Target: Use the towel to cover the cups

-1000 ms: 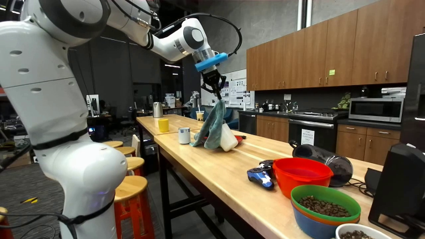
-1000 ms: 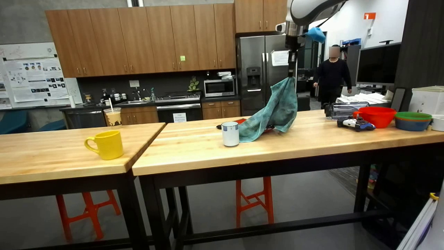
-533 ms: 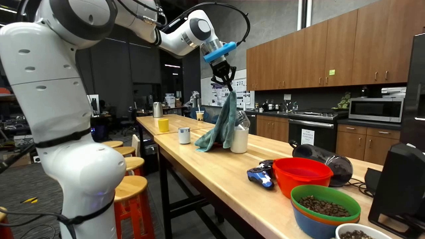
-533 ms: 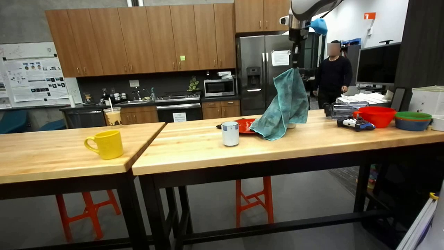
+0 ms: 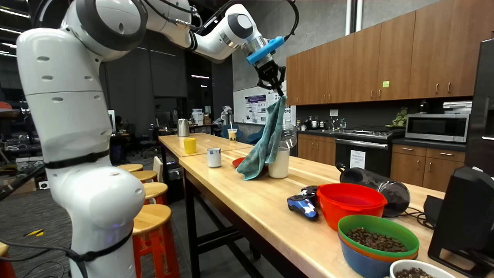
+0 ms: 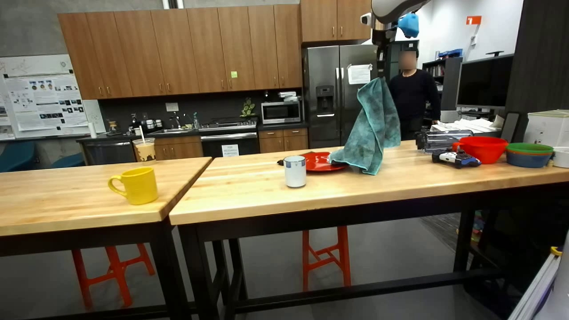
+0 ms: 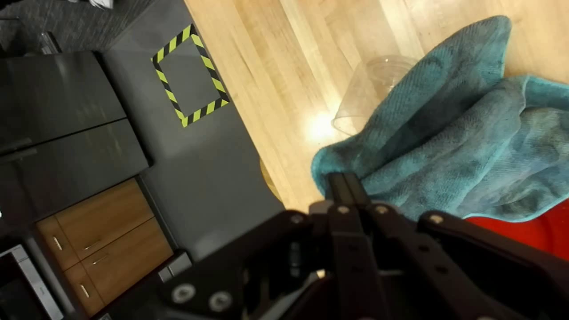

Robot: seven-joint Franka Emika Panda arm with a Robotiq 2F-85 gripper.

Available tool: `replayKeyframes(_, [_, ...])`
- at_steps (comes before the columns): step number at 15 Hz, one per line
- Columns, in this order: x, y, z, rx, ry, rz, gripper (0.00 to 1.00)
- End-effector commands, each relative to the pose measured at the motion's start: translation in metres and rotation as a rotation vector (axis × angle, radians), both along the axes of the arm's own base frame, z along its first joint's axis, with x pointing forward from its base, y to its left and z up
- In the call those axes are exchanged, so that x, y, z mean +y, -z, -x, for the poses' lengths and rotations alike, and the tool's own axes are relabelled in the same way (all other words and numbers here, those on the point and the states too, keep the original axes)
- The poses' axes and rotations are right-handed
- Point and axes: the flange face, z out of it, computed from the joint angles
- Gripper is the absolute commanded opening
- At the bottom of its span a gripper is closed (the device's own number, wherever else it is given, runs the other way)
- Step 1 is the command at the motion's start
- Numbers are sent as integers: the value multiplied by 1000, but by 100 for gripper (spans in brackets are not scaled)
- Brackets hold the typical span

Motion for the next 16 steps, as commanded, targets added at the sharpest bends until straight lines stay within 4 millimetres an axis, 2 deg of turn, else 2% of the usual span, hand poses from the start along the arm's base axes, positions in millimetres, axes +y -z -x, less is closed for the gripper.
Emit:
replayKeyframes(1, [-12,-26,-5,-16,2,52,0])
replayKeyframes(8, [-12,-88,0,-135,-17,104,0])
replayKeyframes(16, [-14,-130,2,-223,-21,139,0])
